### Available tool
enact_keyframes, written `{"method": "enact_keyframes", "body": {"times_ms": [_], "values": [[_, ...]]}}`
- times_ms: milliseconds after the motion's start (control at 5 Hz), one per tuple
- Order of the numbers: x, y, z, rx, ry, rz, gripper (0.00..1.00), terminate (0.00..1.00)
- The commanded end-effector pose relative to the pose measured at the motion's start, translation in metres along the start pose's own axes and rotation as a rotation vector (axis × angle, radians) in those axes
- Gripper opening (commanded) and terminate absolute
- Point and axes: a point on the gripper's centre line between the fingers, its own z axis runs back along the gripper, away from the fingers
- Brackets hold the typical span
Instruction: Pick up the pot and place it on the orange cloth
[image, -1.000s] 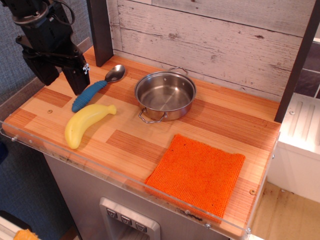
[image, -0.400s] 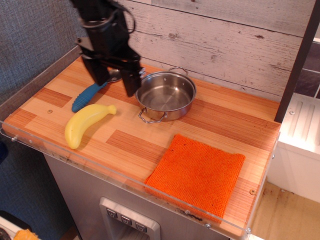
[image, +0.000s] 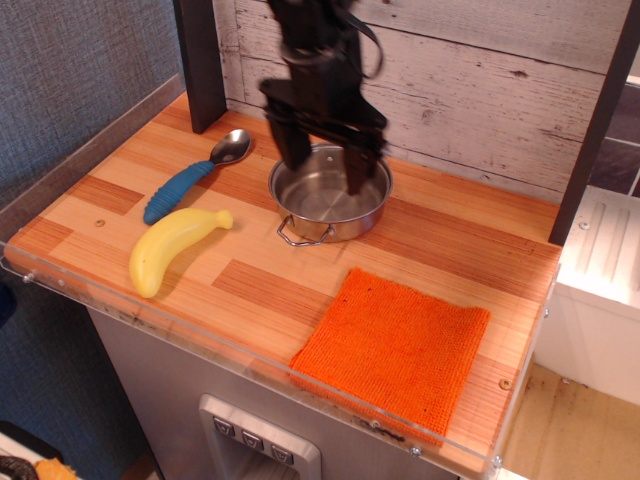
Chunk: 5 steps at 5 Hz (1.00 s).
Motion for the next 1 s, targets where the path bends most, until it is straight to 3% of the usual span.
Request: {"method": "enact_keyframes", "body": {"times_ms": [0,200,400,800], "values": [[0.017,-0.026,-0.014,0.001,-0.03,-0.027,1.0,0.0],[0.015,-0.032,-0.029,-0.003,-0.003,-0.039,1.0,0.0],[0.013,-0.031,-0.037,0.002,0.012,-0.033,0.0,0.0],[0.013,-0.02,-0.022,-0.012,0.003,-0.035,0.0,0.0]]}}
